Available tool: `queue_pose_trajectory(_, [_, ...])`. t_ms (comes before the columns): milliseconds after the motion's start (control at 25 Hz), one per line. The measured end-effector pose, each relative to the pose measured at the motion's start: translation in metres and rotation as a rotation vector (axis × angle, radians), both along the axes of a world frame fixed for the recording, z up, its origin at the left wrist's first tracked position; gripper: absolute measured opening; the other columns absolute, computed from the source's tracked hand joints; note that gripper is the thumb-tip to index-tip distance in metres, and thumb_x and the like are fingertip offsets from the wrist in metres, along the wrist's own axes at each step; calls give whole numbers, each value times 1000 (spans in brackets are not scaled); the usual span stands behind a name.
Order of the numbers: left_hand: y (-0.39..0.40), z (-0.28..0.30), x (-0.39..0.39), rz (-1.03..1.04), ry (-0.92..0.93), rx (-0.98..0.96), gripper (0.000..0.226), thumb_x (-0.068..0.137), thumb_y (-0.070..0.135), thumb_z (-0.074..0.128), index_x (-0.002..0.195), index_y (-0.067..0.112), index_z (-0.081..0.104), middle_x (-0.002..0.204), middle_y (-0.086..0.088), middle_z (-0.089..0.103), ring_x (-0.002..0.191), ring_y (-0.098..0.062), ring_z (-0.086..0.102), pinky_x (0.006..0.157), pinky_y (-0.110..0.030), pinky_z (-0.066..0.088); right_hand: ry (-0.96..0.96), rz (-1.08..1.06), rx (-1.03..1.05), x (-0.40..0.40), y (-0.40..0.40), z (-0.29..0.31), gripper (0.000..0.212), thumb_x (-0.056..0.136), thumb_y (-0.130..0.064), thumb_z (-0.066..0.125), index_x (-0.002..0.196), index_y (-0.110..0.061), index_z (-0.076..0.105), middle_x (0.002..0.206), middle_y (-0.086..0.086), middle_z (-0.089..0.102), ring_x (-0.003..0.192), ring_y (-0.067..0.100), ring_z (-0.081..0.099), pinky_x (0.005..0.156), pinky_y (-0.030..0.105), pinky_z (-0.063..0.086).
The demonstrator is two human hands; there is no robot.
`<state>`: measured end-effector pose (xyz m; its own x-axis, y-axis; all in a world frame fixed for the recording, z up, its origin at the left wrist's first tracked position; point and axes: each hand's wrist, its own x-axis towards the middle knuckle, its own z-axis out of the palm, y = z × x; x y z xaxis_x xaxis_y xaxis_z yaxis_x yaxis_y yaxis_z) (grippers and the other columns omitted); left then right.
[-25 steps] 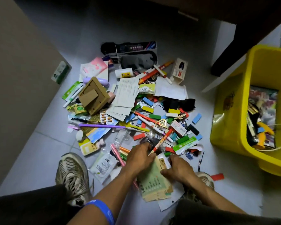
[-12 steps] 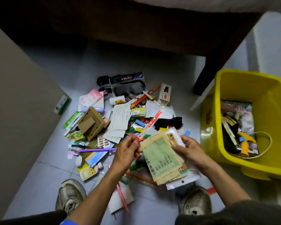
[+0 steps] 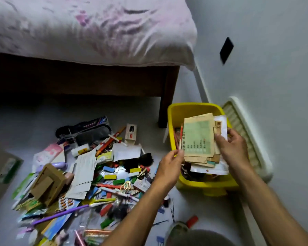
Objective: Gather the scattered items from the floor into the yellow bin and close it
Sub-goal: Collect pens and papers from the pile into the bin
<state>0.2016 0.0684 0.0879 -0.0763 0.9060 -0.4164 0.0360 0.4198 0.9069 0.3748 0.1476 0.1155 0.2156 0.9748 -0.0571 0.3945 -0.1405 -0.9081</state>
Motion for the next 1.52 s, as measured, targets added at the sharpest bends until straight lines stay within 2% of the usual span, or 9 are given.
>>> queue_pose_trajectory(160, [-10, -27, -11, 17, 118, -11, 57, 97, 54, 42, 148, 30, 35, 149, 9, 41, 132, -10, 40, 107, -35, 35, -343, 80, 40, -17, -4, -10, 48, 95, -26, 60, 140, -16, 48, 137, 8, 58, 120, 25, 56, 93, 31, 42])
queue_pose_trajectory(280, [-36, -59, -33, 102, 150, -20, 50, 99, 46, 45, 147, 31, 38, 146, 8, 44, 121, -4, 44, 96, -25, 37, -360, 317, 260, -49, -45, -35, 35, 91, -6, 60, 126, -11, 61, 130, 9, 62, 119, 21, 56, 98, 26, 42])
queue_pose_trajectory(400, [-56, -88, -44, 104, 242, -24, 41, 99, 33, 50, 139, 27, 49, 118, 16, 59, 103, -2, 56, 78, -17, 41, -321, 532, 257, -72, -88, -68, 27, 89, 1, 58, 112, -8, 68, 122, 8, 66, 115, 19, 60, 100, 33, 48])
queue_pose_trajectory(560, [-81, -132, -44, 16, 359, -102, 28, 93, 19, 59, 120, 25, 62, 110, 2, 68, 92, -5, 62, 80, -27, 53, -446, 776, 282, -70, -117, -110, 23, 80, 3, 57, 97, -7, 71, 96, 6, 71, 86, 25, 64, 74, 40, 54])
queue_pose_trajectory(720, [-113, -175, -40, -233, 499, -185, 26, 87, 19, 62, 109, 32, 63, 105, 8, 68, 95, -10, 64, 82, -29, 54, -546, 847, 3, -43, -126, -161, 28, 82, -1, 53, 103, -13, 68, 100, 4, 68, 90, 25, 63, 75, 40, 53])
queue_pose_trajectory(920, [-134, -205, -47, -465, 788, -80, 15, 87, 22, 57, 102, 25, 61, 104, 1, 64, 95, -19, 59, 79, -28, 50, -990, 946, -396, 5, -127, -219, 29, 88, -22, 59, 117, -24, 58, 123, 2, 53, 110, 24, 51, 89, 35, 45])
queue_pose_trajectory(1080, [-132, -206, -57, -420, 821, -80, 10, 94, 22, 52, 98, 21, 61, 101, 0, 61, 94, -20, 60, 80, -31, 51, -917, 898, -417, -1, -129, -238, 11, 89, -28, 57, 100, -25, 60, 106, -1, 59, 100, 20, 55, 76, 30, 45])
queue_pose_trajectory(1320, [-88, -196, -54, -339, 922, 49, 32, 95, 30, 53, 126, 21, 49, 118, -2, 54, 105, -20, 49, 85, -34, 47, -798, 907, -473, 19, -131, -234, 32, 85, -46, 65, 110, -28, 56, 111, -6, 51, 99, 16, 51, 81, 29, 45])
queue_pose_trajectory(1520, [-75, -201, -50, -346, 878, -44, 27, 93, 9, 59, 116, 18, 50, 108, -4, 60, 94, -20, 56, 77, -30, 49, -860, 898, -407, 15, -136, -235, 21, 94, -42, 52, 97, -21, 54, 101, 2, 57, 91, 22, 57, 70, 31, 42])
